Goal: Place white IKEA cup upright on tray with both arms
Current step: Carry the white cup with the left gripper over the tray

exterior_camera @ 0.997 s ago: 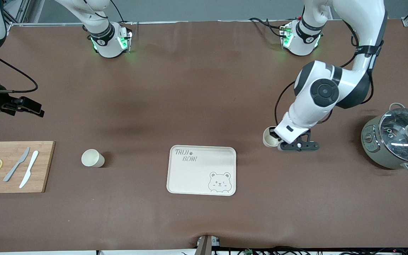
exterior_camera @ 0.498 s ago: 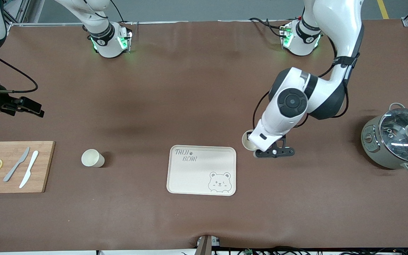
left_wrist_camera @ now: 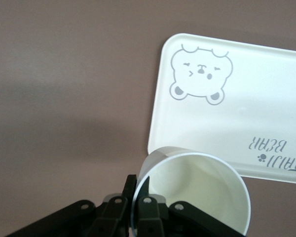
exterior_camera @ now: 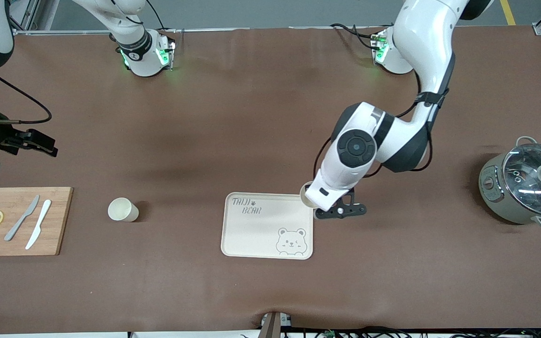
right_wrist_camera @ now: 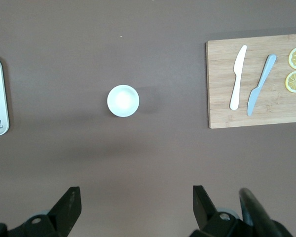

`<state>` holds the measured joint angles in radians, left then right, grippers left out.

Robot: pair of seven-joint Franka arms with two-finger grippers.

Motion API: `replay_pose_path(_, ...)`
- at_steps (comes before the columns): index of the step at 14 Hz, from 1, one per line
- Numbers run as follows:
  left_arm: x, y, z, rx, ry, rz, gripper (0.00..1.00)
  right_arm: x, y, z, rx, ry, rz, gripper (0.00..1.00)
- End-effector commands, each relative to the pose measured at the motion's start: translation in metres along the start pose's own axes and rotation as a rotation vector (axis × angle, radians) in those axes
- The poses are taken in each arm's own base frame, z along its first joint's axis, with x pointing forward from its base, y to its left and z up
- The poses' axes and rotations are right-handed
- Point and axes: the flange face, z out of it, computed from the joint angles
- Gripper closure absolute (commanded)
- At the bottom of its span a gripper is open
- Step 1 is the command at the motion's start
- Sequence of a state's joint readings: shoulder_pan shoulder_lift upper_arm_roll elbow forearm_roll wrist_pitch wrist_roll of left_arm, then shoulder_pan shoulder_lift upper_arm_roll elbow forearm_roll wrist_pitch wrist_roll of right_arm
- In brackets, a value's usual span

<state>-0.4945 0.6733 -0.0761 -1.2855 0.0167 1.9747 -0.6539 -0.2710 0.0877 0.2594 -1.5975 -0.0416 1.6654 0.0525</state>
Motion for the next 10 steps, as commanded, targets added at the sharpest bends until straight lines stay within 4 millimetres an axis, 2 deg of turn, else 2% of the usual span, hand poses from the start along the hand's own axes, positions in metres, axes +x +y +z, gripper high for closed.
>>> replay_pose_path(1, 0.003, 0.019, 0.007, -0.034, 0.028, -0.032, 1.00, -0.006, 0.000, -0.003, -0.018, 0.009, 0.005, 0.00)
replay_pose_path(3, -0.002, 0.033, 0.020, -0.051, 0.047, -0.034, 1.00, -0.006, 0.000, -0.003, -0.018, 0.006, 0.005, 0.00)
replay_pose_path(6, 0.001, 0.038, 0.029, -0.074, 0.071, -0.046, 1.00, -0.009, 0.000, -0.003, -0.020, -0.020, 0.008, 0.00)
replay_pose_path(10, -0.007, 0.054, 0.046, -0.111, 0.107, -0.073, 1.00, -0.010, 0.001, -0.006, -0.023, -0.026, 0.006, 0.00)
